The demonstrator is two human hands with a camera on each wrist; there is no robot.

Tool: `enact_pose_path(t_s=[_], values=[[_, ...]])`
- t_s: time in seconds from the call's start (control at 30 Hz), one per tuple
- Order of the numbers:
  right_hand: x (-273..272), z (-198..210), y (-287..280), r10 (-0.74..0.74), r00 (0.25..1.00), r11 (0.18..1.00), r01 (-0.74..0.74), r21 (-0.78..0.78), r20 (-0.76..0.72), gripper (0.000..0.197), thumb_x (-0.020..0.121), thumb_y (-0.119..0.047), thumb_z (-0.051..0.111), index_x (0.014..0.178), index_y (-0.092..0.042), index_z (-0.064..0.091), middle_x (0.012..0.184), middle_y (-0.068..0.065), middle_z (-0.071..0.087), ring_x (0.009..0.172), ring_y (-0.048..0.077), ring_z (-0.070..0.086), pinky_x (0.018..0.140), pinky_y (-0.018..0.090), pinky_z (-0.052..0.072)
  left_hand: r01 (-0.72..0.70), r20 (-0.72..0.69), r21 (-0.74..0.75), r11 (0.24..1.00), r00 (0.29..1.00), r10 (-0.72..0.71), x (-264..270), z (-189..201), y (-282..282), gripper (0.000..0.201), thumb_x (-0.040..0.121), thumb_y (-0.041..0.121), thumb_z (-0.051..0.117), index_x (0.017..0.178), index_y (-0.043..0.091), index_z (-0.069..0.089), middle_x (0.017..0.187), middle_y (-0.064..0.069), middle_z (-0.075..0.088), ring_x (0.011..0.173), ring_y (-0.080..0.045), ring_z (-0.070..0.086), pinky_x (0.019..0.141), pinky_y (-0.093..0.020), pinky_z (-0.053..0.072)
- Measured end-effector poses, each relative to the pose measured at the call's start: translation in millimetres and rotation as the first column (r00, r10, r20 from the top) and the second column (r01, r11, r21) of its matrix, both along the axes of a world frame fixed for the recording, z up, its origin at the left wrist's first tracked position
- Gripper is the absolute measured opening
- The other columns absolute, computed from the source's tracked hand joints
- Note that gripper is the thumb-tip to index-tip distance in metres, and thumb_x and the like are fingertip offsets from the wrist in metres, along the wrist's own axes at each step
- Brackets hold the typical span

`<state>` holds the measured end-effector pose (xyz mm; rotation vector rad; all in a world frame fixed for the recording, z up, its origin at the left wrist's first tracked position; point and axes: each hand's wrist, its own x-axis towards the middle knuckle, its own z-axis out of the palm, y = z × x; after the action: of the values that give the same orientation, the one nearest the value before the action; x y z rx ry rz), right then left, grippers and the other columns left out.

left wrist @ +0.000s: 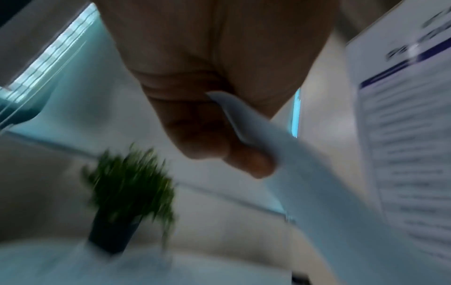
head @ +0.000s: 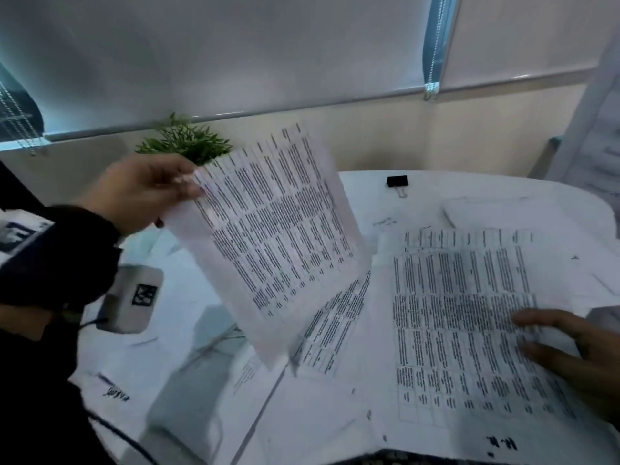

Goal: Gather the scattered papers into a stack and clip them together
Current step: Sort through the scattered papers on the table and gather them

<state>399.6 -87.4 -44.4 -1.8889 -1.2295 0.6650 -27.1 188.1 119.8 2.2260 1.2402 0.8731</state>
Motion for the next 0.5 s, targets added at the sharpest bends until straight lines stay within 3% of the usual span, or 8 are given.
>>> enact_pose_path(t_s=[0.07, 0.13, 0.2, 0.27, 0.33, 0.4, 0.43, 0.5], values=[[-5, 8, 4, -0.027, 0.999, 0.999, 0.026, 0.038, 0.017, 0.023, 0.065, -0.068, 0.068, 0.086, -0.059, 0.063, 0.096, -0.048, 0.057, 0.095, -0.015, 0.057, 0.08, -0.004, 0.04, 0.049, 0.046, 0.054, 0.997, 0.998, -0.052, -11, 42, 7, 0.019, 0.084, 0.014, 0.069, 0.076, 0.03, 0.068, 0.061, 0.022, 0.066, 0.055, 0.009, 0.059, 0.054, -0.006, 0.049], [-9, 4, 7, 0.02, 0.998, 0.993, -0.026, 0.115, 0.056, 0.04, 0.081, -0.022, 0.071, 0.081, -0.062, 0.063, 0.089, -0.05, 0.057, 0.093, -0.004, 0.059, 0.089, 0.011, 0.042, 0.09, 0.008, 0.073, 0.993, 0.996, -0.091, -11, 64, 8, 0.016, 0.077, 0.03, 0.078, 0.09, 0.025, 0.07, 0.068, 0.014, 0.068, 0.059, 0.003, 0.062, 0.065, -0.025, 0.059], [-25, 10, 14, 0.018, 1.0, 0.996, -0.017, 0.084, -0.014, 0.03, 0.08, -0.038, 0.071, 0.074, -0.066, 0.061, 0.083, -0.051, 0.057, 0.092, -0.01, 0.059, 0.088, 0.012, 0.042, 0.207, -0.007, 0.06, 0.977, 0.978, -0.207, 15, 63, -10, 0.019, 0.074, 0.027, 0.08, 0.083, 0.017, 0.068, 0.06, 0.004, 0.058, 0.052, -0.006, 0.051, 0.055, -0.02, 0.05], [-45, 20, 18, 0.119, 0.986, 0.99, -0.109, 0.084, -0.116, 0.012, 0.069, -0.057, 0.065, 0.07, -0.068, 0.061, 0.08, -0.042, 0.063, 0.082, -0.017, 0.061, 0.08, 0.009, 0.049, 0.344, -0.153, -0.021, 0.939, 0.927, -0.343, 59, 41, -35, 0.014, 0.074, 0.03, 0.078, 0.068, 0.031, 0.065, 0.055, 0.011, 0.052, 0.05, -0.001, 0.042, 0.051, -0.014, 0.039], [-54, 17, 23, 0.195, 0.943, 0.98, -0.176, 0.093, -0.269, 0.01, 0.071, -0.051, 0.067, 0.08, -0.052, 0.071, 0.087, -0.018, 0.074, 0.081, -0.002, 0.068, 0.086, 0.031, 0.055, 0.391, -0.346, -0.078, 0.917, 0.852, -0.393, 102, 7, -52, 0.013, 0.078, 0.037, 0.075, 0.082, 0.044, 0.065, 0.076, 0.016, 0.064, 0.07, -0.001, 0.054, 0.071, -0.02, 0.047], [-60, 11, 30, 0.161, 0.839, 0.987, -0.139, 0.081, -0.52, 0.039, 0.062, -0.062, 0.068, 0.084, -0.032, 0.078, 0.092, 0.001, 0.076, 0.09, 0.017, 0.071, 0.095, 0.045, 0.05, 0.35, -0.501, -0.175, 0.92, 0.773, -0.389, 132, -34, -52, 0.026, 0.083, 0.037, 0.07, 0.109, 0.032, 0.067, 0.11, 0.005, 0.067, 0.099, -0.012, 0.058, 0.09, -0.026, 0.045], [-64, 16, 34, 0.147, 0.755, 0.987, -0.15, 0.05, -0.639, 0.055, 0.057, -0.068, 0.067, 0.088, -0.024, 0.078, 0.096, 0.005, 0.075, 0.095, 0.024, 0.07, 0.095, 0.047, 0.05, 0.325, -0.55, -0.208, 0.923, 0.741, -0.385, 143, -54, -48, 0.031, 0.085, 0.037, 0.067, 0.116, 0.03, 0.065, 0.119, 0.002, 0.064, 0.108, -0.016, 0.057, 0.092, -0.027, 0.044], [-73, 21, 41, 0.152, 0.719, 0.976, -0.215, -0.01, -0.678, 0.062, 0.058, -0.065, 0.074, 0.093, -0.015, 0.073, 0.092, 0.001, 0.075, 0.092, 0.022, 0.071, 0.089, 0.042, 0.054, 0.279, -0.61, -0.213, 0.936, 0.711, -0.35, 157, -82, -47, 0.034, 0.089, 0.036, 0.063, 0.122, 0.033, 0.06, 0.126, 0.001, 0.061, 0.113, -0.02, 0.056, 0.087, -0.027, 0.042]])
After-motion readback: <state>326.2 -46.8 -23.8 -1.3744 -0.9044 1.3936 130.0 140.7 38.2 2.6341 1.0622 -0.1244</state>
